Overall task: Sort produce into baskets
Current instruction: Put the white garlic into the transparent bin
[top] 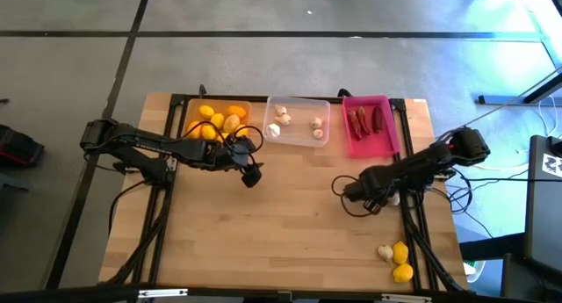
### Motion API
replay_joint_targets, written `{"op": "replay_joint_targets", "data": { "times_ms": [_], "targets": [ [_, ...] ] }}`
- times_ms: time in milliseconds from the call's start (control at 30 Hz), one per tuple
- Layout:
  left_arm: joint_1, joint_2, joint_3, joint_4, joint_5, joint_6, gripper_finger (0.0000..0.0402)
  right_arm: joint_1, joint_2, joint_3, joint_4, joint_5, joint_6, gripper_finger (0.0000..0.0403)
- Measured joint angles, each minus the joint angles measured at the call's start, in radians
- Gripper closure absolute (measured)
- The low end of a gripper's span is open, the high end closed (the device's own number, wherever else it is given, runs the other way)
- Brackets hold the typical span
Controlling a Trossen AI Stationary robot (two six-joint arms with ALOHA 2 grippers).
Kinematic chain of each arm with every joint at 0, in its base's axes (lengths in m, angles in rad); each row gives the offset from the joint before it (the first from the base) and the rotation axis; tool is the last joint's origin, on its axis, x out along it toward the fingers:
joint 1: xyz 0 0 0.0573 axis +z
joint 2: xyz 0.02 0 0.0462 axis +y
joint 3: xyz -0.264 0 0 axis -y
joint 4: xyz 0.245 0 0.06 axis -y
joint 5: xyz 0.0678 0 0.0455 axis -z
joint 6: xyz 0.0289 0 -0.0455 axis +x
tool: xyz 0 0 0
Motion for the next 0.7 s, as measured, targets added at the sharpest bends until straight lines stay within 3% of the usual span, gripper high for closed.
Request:
{"op": "replay_joint_targets", "data": {
  "times_ms": [700],
  "targets": [
    [0.0, 0.0, 0.0, 0.001, -0.004, 0.001, 0.0109, 0.003, 0.004, 0.038, -0.046, -0.083, -0.087, 0.0226]
  ]
}}
